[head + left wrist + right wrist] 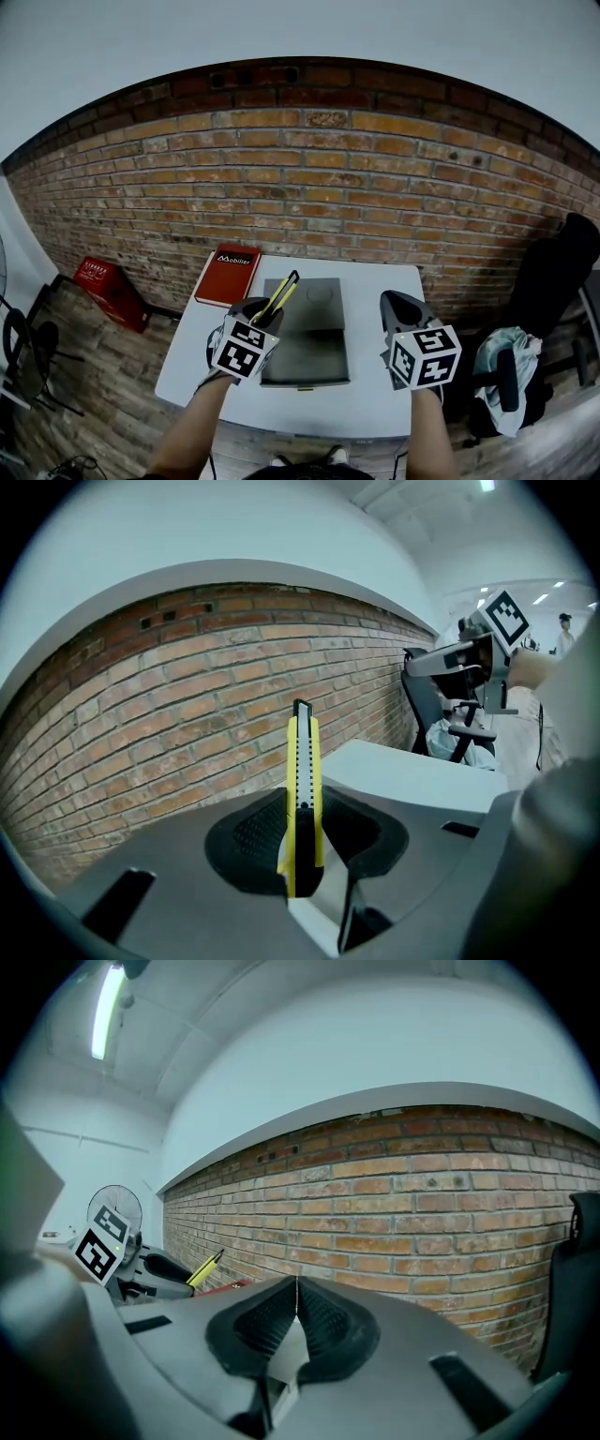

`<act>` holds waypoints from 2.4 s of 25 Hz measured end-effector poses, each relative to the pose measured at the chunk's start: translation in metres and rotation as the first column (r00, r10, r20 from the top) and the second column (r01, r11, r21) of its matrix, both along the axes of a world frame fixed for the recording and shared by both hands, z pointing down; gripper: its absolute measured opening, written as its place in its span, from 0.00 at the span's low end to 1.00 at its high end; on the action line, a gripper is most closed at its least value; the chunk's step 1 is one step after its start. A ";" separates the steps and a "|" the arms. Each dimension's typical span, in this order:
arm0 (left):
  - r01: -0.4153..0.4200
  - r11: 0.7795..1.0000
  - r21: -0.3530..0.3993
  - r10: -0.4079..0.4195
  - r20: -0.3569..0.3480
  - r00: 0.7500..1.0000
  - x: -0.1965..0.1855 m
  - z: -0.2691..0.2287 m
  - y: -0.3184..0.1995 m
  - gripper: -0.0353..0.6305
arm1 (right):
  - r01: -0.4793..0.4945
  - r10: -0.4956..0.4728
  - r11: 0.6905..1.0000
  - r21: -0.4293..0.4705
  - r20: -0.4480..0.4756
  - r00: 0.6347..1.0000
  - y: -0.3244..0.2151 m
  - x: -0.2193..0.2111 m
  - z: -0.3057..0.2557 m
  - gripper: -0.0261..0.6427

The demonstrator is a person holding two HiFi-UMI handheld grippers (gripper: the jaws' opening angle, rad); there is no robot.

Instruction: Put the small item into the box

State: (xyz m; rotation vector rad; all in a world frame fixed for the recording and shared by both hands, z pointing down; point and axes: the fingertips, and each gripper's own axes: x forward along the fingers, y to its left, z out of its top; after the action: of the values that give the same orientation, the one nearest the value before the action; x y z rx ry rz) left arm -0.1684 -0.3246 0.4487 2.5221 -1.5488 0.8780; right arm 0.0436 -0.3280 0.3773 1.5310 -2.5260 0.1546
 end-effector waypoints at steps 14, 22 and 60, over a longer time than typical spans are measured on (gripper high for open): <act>-0.169 0.975 -0.148 0.184 0.097 0.978 0.027 0.050 0.003 0.25 | -0.023 0.023 1.000 -0.010 0.006 1.000 0.000 0.007 0.006 0.07; -0.228 0.942 -0.245 0.267 0.135 0.954 0.039 0.082 0.004 0.25 | -0.028 0.028 0.999 -0.017 0.000 1.000 0.002 0.008 0.010 0.07; -0.312 0.759 -0.572 0.487 0.180 0.855 0.070 0.197 0.024 0.25 | -0.039 0.038 0.999 -0.022 -0.052 0.998 0.012 0.013 0.018 0.07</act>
State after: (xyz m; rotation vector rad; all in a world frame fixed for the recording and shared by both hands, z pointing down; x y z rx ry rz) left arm -0.0988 -0.3006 0.6456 2.3866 -0.6302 1.5804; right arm 0.0562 -0.3162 0.3949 1.5546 -2.4478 0.1467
